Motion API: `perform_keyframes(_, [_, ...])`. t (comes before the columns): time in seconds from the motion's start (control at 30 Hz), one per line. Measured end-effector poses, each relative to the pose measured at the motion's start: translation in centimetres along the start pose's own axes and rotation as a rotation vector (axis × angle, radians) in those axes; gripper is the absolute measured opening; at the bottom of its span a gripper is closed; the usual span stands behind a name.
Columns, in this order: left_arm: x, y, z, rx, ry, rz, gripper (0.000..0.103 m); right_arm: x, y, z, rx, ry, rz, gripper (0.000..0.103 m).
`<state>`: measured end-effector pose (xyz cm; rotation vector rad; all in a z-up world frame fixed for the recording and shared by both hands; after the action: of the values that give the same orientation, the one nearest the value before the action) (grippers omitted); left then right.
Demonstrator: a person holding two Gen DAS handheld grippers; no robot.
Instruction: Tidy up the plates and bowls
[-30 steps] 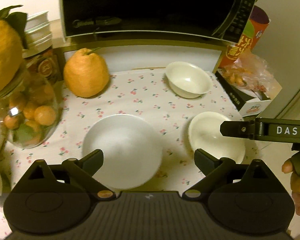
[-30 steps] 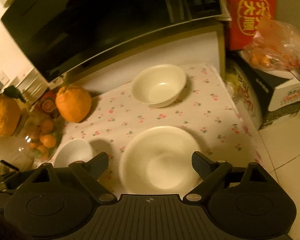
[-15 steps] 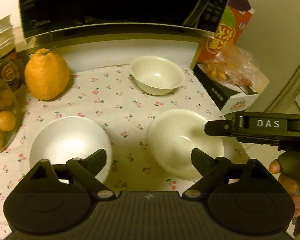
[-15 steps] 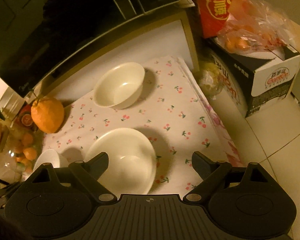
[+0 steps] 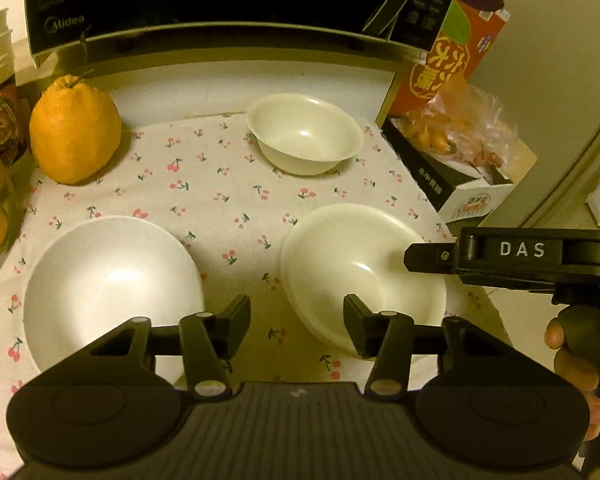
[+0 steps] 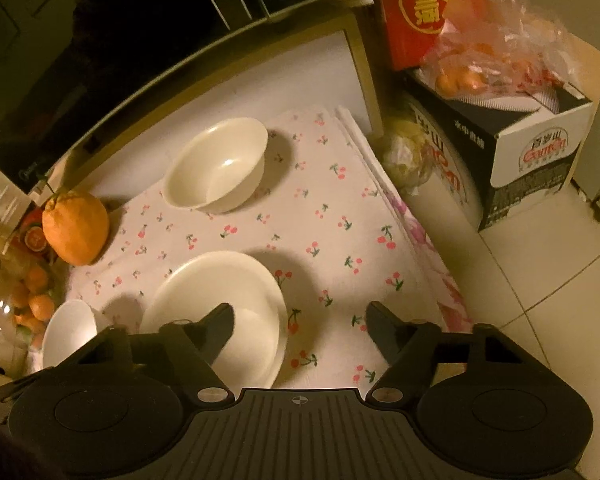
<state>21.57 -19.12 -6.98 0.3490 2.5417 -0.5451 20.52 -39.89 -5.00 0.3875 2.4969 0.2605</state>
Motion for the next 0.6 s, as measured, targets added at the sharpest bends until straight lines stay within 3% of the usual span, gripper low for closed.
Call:
perform_keyframes(0.43, [0.3, -0.1, 0.7, 0.019, 0.020, 0.007, 0.017, 0.7, 0.9, 0.7, -0.033, 0.032, -0.029, 0.017])
perform_keyframes(0.6, [0.4, -0.1, 0.5, 0.018, 0.014, 0.024, 0.015, 0.8, 1.4, 0.8, -0.053, 0.041, -0.045, 0.012])
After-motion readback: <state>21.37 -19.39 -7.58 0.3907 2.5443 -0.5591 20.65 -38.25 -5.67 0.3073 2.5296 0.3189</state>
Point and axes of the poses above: each gripper's, at about its wrist camera, not at the fingertips, and z roughly the way its jaws point, y to its left, x to its underside, the point moved 4 cm from there along z, roughly the way its jaws point, and after that the axes turned 10 degrees about -z, right-handed, at the moved point
